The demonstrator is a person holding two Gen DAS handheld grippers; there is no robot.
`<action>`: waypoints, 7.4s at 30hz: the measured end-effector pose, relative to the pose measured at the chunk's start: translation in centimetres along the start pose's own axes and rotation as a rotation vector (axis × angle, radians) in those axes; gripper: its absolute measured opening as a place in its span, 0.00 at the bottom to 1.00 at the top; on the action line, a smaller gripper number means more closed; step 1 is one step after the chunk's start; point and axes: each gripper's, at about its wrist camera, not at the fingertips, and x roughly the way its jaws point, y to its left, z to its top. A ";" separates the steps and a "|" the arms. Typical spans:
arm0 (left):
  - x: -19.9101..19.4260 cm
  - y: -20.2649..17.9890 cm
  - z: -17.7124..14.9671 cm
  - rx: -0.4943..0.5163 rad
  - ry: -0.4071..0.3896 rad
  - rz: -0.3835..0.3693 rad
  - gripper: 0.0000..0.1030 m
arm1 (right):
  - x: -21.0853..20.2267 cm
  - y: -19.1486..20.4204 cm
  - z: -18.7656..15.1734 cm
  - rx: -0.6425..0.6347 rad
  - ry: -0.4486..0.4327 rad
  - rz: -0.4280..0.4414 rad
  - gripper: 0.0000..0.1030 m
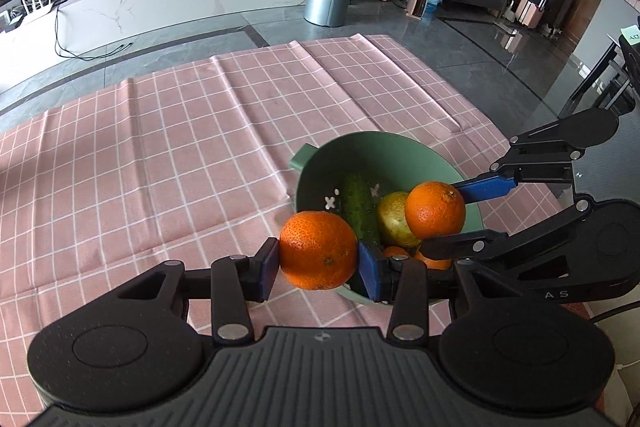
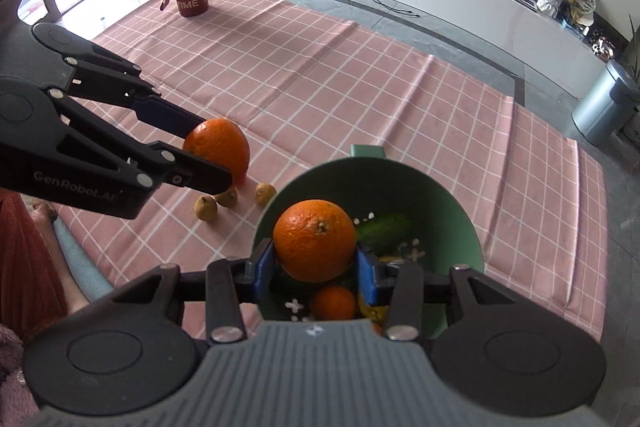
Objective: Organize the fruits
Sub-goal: 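Carry both held oranges over the green colander, then open both tools to drop the oranges into the colander and withdraw, then grasp a brown longan with the left tool while the right tool grasps another longan, then lower both held longans into the green colander and open both tools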
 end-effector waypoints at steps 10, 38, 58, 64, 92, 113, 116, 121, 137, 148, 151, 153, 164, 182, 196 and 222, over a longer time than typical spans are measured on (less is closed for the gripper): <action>5.6 -2.4 1.2 0.049 0.094 0.047 0.46 | 1.7 -4.4 -4.1 0.062 0.078 -0.047 0.38; 11.6 -2.5 3.3 0.099 0.208 0.095 0.51 | 9.4 -10.6 -0.9 0.222 0.070 -0.005 0.39; 1.5 -3.4 2.2 0.127 0.021 0.258 0.63 | 3.0 -5.9 -0.1 0.194 -0.017 -0.102 0.45; -1.7 -1.5 0.8 0.102 -0.005 0.326 0.63 | 1.9 -1.9 0.3 0.166 -0.062 -0.054 0.45; 0.7 7.7 -6.4 -0.010 0.053 0.030 0.59 | 8.2 8.3 4.3 -0.271 -0.029 -0.029 0.36; 7.8 8.7 -7.5 -0.074 0.187 -0.036 0.36 | 14.6 8.0 5.7 -0.527 0.168 0.080 0.23; 8.1 8.8 -7.4 -0.073 0.192 -0.050 0.33 | 15.3 8.3 5.8 -0.564 0.189 0.084 0.23; 8.0 8.8 -7.5 -0.059 0.199 -0.056 0.29 | 16.4 8.3 5.9 -0.582 0.221 0.088 0.23; 5.4 10.3 -7.3 -0.105 0.165 -0.032 0.29 | 17.8 9.0 6.1 -0.627 0.250 0.022 0.18; 0.8 9.1 -7.7 -0.140 0.080 0.058 0.29 | 12.4 10.6 5.3 -0.505 0.142 0.037 0.18; -0.9 8.4 -7.8 -0.144 0.044 0.076 0.29 | 10.1 10.9 4.4 -0.421 0.094 0.057 0.18; -2.0 7.8 -7.9 -0.152 0.020 0.076 0.29 | 8.4 11.0 3.7 -0.359 0.059 0.069 0.18; -4.8 3.0 -7.9 -0.164 -0.092 0.053 0.29 | 0.6 9.8 -3.7 0.085 -0.154 0.095 0.18; 0.7 -4.2 -4.4 -0.079 -0.058 -0.021 0.29 | -3.7 1.3 -11.7 0.388 -0.275 -0.134 0.18; 7.4 -6.2 -0.8 -0.025 0.074 -0.041 0.29 | 0.0 -4.0 -9.4 0.188 -0.174 -0.109 0.18; 11.0 -6.3 -0.4 -0.011 0.179 -0.081 0.32 | 6.3 -5.9 -5.5 -0.148 0.190 -0.014 0.18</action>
